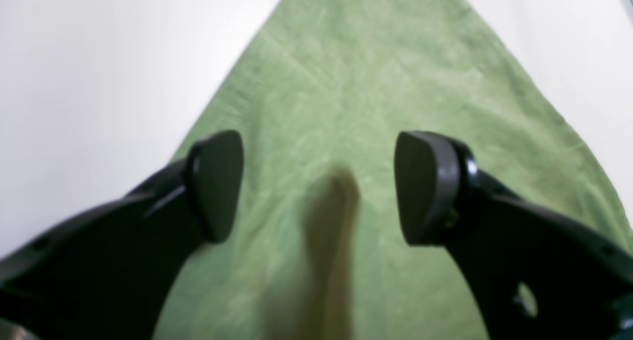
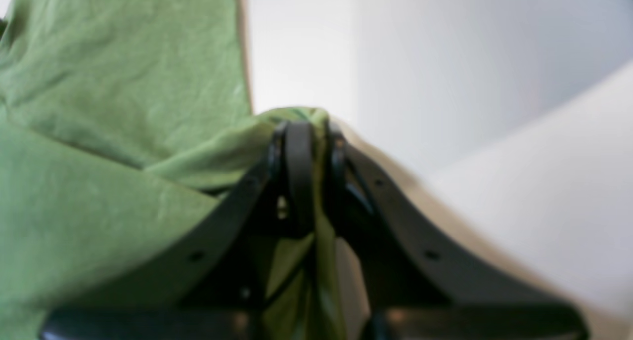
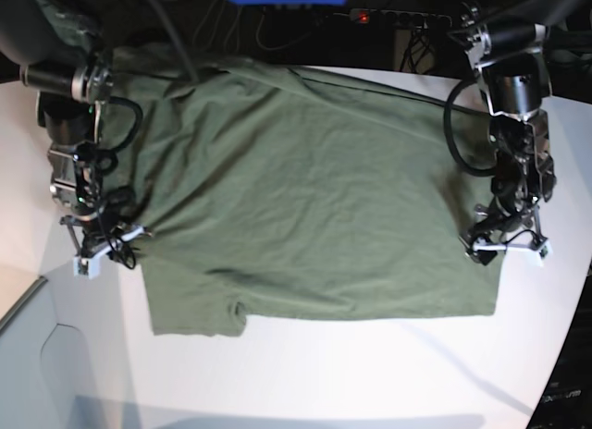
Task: Layout the t-shirt on the table in an organized manner, then fold the t-shirt properly
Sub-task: 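Grasp the hem corners and tug them to straighten the shirt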
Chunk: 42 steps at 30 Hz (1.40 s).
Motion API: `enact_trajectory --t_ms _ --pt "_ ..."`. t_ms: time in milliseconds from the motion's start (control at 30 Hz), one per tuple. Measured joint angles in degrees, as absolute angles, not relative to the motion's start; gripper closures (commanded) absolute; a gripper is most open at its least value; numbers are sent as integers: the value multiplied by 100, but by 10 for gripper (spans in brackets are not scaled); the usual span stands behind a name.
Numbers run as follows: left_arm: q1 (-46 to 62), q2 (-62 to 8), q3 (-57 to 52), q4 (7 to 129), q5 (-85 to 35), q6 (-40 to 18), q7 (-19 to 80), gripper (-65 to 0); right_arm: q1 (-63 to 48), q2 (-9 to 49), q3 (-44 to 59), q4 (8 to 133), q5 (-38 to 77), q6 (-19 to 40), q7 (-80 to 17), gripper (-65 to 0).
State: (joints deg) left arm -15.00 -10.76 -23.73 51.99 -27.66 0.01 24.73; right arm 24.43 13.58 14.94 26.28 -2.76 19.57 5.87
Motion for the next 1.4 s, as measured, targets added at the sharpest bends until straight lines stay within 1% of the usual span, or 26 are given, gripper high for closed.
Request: enact_trajectory --t_ms 33,100,200,333,367,433,567,733,867,933,1067,1133,1267,1400 --pt "-1476 -1074 -2362 5194 -2766 -1 2486 -465 2316 1354 1494 2875 -307 1959 475 -17" --pt "-1459 -1076 -2349 5179 -2766 3 2510 -465 2084 1347 1494 3352 -405 1962 301 -73" --pt "-1400 -1081 -2353 5181 -2773 -3 2458 -466 1796 1332 1494 3938 -427 1962 141 -198" --pt "-1332 -1081 -2351 5179 -2786 -23 2399 -466 1874 1275 1498 4125 -416 1951 180 -336" --pt "-1337 -1079 -2351 5179 -2786 -14 2416 -466 1935 1256 1498 4125 -414 1946 198 -360" --pt "-1334 -1079 -2349 5179 -2768 -14 2414 -466 2032 1251 1494 4125 -414 1949 198 -385" --pt "-1271 -1118 -2346 5183 -2788 -23 2375 -466 2241 1216 1505 4112 -423 1938 156 -390" --pt "-1223 -1131 -2346 5192 -2788 -25 2353 -466 2633 969 1483 4112 -423 1920 217 -389" --pt "-1140 -1151 -2346 5212 -2805 -91 2274 -466 2657 762 1461 4108 -423 1925 217 -385" --pt "-1120 -1157 -2355 5212 -2805 -93 2276 -466 2674 744 1461 3789 -405 1925 261 -366" --pt "-1033 -1249 -2362 5227 -2818 -158 2250 -466 2991 751 1470 2630 -429 1929 281 -319" --pt "-943 -1323 -2368 5234 -2816 -152 2246 -466 3144 746 1466 2215 -436 1922 360 -310" --pt "-904 -1363 -2379 5256 -2823 -130 2198 -466 3267 755 1466 1999 -423 1922 679 -308" --pt "-904 -1415 -2379 5253 -2808 -115 2250 -466 3212 755 1466 1981 -427 1922 672 -306"
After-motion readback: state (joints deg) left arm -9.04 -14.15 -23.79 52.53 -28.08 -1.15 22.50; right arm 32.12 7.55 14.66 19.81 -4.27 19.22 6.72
